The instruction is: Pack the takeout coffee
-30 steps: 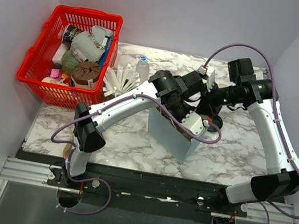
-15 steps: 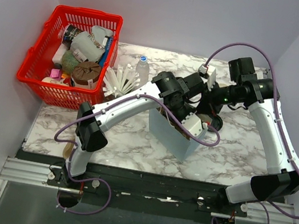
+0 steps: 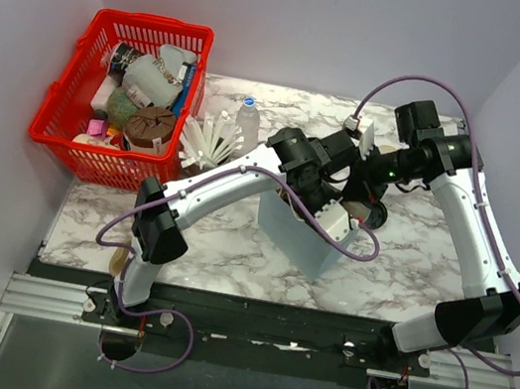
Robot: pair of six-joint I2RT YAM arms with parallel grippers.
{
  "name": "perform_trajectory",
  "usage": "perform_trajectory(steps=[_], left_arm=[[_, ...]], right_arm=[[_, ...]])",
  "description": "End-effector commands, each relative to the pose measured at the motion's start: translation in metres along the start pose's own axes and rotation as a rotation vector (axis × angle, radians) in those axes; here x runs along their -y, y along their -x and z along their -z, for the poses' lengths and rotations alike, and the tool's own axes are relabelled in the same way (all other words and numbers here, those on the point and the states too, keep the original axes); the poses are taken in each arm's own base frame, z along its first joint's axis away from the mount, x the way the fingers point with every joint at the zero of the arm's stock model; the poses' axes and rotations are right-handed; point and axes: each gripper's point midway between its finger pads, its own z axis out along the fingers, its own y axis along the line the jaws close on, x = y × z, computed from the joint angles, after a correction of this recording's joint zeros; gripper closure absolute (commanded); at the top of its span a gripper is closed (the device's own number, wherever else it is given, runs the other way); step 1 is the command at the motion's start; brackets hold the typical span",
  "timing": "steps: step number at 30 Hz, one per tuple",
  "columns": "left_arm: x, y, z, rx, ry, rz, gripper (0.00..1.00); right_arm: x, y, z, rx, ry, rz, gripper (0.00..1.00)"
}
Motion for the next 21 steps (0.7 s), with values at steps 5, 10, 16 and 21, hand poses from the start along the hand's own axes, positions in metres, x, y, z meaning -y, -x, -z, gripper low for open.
perform_trajectory(steps=[5, 10, 16, 21], left_arm=[[0.06, 0.01, 0.022, -0.002, -0.154, -0.038, 1.0], [0.072, 0.014, 0.008, 0.027, -0.213, 0.017, 1.0], [0.071, 0.012, -0.002, -0.007, -0.229, 0.091, 1.0], [0.07, 0.007, -0.013, -0.039, -0.244, 0.137, 1.0]], right_arm=[[-0.009, 0.013, 0.021, 0.075, -0.066, 0.116, 1.0], [-0.009, 0.032, 0.017, 0.091, -0.054, 0.147, 1.0], [-0.027, 0.036, 0.003, 0.072, -0.009, 0.203, 1.0], [-0.03, 0.03, -0.003, 0.05, 0.005, 0.201, 1.0]])
